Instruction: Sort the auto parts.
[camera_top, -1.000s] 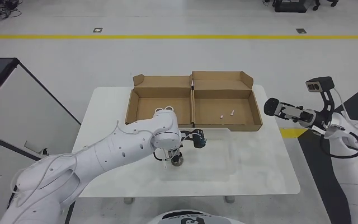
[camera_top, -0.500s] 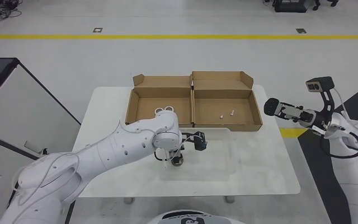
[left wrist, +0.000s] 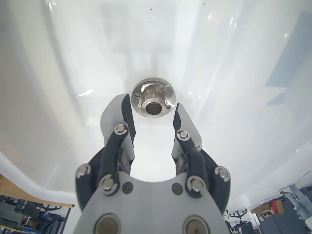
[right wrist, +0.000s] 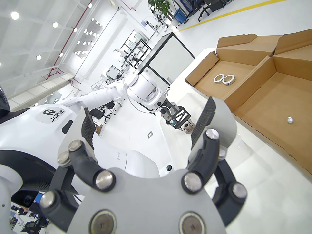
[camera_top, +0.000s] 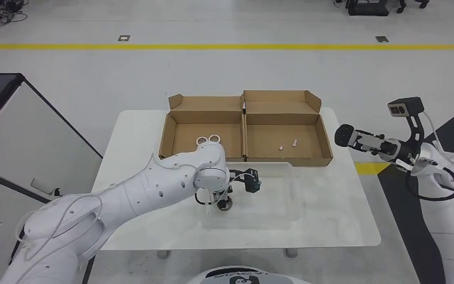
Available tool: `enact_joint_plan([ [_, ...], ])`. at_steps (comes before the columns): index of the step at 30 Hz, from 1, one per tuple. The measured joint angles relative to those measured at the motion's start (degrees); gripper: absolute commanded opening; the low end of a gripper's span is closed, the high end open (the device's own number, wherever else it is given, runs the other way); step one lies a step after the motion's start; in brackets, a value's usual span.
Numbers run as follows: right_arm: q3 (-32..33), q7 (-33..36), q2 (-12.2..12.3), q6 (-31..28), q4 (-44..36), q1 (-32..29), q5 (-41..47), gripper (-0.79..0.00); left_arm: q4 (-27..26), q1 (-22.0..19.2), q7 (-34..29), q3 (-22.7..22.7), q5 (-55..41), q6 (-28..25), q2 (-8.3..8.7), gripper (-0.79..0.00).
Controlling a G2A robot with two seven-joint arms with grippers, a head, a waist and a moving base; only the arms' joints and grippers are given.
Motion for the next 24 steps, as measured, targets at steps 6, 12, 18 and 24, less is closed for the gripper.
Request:
enact_joint_plan([
  [6,0.0,0.0,0.0,0.0,0.0,0.0,0.0,0.0,0.7,0.3,0.3,0.0,1.5,0.0,-0.31,-0.385],
  [12,0.0,0.0,0.0,0.0,0.0,0.0,0.0,0.0,2.0,0.6,1.6,0.0,3.6,-0.3,-0.9,-0.397],
  [18,0.0,0.0,0.0,0.0,0.0,0.0,0.0,0.0,3.5,0.4,3.8,-0.2,6.3,0.3,-1.88,-0.409],
  [24,0.0,0.0,0.0,0.0,0.0,0.0,0.0,0.0,4.5,-0.1,2.7,-0.7,5.0,-1.2,-2.65,-0.422],
])
